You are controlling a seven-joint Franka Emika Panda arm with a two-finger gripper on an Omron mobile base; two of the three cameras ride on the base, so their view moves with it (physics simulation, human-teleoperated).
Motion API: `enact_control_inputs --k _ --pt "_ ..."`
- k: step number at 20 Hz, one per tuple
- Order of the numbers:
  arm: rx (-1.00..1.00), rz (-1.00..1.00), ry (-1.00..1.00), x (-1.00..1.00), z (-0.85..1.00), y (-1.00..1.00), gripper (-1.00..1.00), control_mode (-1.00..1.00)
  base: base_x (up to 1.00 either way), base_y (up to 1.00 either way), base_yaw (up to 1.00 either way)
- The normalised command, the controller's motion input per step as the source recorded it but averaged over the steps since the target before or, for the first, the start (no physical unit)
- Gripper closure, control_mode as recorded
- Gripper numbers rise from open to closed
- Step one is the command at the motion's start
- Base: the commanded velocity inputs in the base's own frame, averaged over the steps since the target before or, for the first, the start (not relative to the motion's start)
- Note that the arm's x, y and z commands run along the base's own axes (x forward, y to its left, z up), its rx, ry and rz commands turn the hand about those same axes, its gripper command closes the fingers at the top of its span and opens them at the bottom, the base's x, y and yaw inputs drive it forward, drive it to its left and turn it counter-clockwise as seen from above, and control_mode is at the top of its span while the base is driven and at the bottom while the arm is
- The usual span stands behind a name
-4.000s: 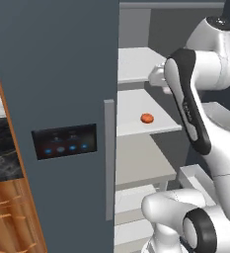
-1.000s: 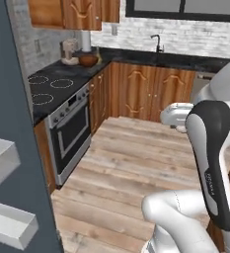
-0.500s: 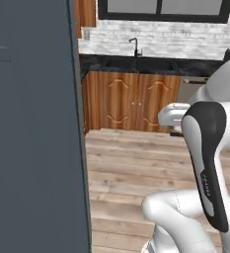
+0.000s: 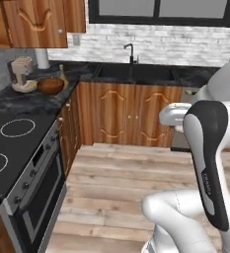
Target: Retrieve the bottle and the shaker from the cabinet and place them next to the mixing bowl on the counter. Then add garlic from the fridge to the mixing bowl.
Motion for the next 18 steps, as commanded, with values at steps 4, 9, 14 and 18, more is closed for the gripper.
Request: enact_control_inputs --k 4,9,14,18 --pt "0.00 0.00 0.00 0.00 0.00 0.00 1.00 1.00 1.00 -0.06 0.00" --pt "0.00 0.00 0.00 0.00 0.00 0.00 1.00 1.00 1.00 -0.13 0.25" --pt "0.00 0.00 0.00 0.00 0.00 0.00 1.00 1.00 1.00 0.00 0.53" --pt "0.00 0.00 0.00 0.00 0.00 0.00 1.00 1.00 1.00 0.00 0.55"
